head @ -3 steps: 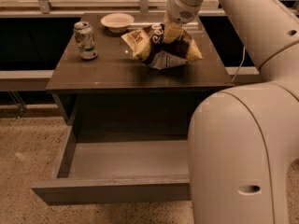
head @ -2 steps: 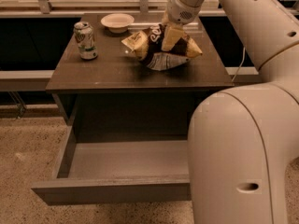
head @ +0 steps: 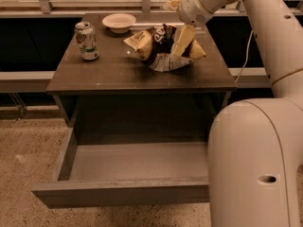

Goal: Pick brown chip bag from top drawer and place on counter

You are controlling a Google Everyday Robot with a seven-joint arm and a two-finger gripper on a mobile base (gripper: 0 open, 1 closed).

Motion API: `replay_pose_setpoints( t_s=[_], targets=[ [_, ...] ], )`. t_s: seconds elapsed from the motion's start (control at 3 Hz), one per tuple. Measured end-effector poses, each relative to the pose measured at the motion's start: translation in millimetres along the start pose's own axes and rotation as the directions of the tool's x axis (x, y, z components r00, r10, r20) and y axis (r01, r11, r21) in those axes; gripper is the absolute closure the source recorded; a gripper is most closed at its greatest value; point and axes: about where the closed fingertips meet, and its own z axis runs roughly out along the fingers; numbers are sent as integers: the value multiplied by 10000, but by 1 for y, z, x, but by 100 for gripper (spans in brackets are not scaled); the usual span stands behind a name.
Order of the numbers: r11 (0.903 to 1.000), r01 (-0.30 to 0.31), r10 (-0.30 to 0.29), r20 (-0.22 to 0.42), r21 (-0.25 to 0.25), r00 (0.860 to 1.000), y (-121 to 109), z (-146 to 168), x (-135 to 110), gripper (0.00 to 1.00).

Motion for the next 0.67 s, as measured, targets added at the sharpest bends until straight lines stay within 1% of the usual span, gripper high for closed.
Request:
replay_pose_setpoints(
  t_s=[0.33, 0.67],
  targets=[
    [9996, -159, 122, 1445, 244, 9894, -4, -10, -8, 0],
    [9996, -157, 120, 1448, 245, 9894, -4, -10, -8, 0]
  ],
)
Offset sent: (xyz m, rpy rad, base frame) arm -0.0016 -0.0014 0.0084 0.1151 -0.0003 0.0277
